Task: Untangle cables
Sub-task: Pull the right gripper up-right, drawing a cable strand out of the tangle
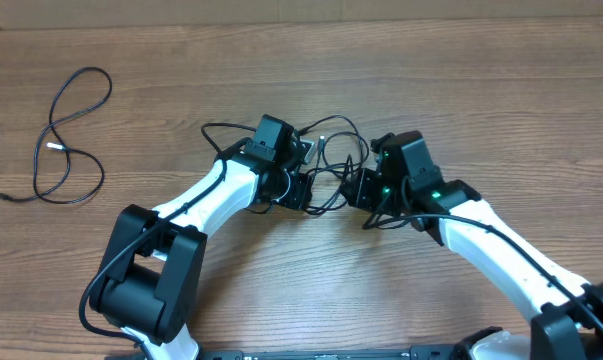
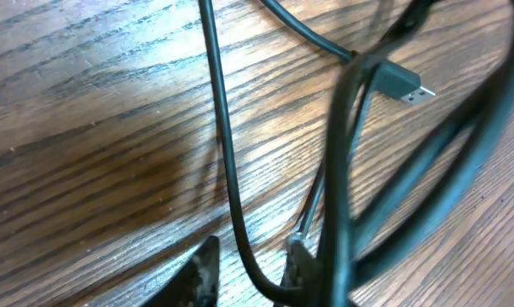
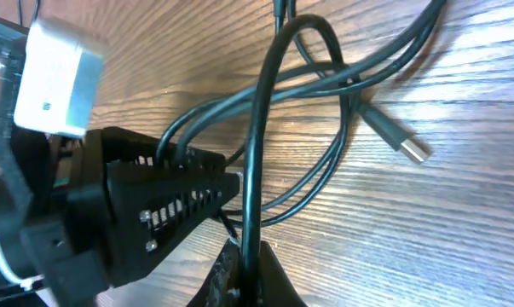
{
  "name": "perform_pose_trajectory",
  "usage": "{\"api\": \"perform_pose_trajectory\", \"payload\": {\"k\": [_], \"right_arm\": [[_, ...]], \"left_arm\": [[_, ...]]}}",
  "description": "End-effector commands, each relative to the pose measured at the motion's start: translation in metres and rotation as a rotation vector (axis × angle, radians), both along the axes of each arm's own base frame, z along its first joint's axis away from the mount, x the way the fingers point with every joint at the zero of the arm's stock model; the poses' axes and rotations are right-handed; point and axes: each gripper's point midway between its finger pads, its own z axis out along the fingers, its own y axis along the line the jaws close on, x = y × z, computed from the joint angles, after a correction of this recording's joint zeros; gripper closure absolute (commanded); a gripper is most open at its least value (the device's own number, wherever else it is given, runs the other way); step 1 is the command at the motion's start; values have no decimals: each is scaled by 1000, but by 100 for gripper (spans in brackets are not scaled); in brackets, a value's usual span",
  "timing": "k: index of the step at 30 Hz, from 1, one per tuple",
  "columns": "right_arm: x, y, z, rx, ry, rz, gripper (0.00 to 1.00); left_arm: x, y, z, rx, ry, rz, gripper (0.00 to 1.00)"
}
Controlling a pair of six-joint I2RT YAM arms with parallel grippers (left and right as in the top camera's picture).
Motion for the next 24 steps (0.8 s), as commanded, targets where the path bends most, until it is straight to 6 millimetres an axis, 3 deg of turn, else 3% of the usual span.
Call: {"api": "perform_pose_trajectory", "payload": {"k": [1, 10, 15, 20, 24], "right_arm": [[9, 2, 27, 24, -48, -2, 96], [2, -5, 51, -32, 32, -9, 96], [-2, -25, 65, -163, 46, -24, 96], [-14, -59, 75, -353, 80, -48, 96], [-18, -65, 95, -387, 72, -25, 96]], "left_arm": [[-2, 0, 1, 6, -8, -1, 69], [-2, 0, 1, 6, -8, 0, 68], [-2, 0, 1, 6, -8, 0, 68], [-2, 0, 1, 6, -8, 0, 69], [-2, 0, 1, 6, -9, 0, 68]]}}
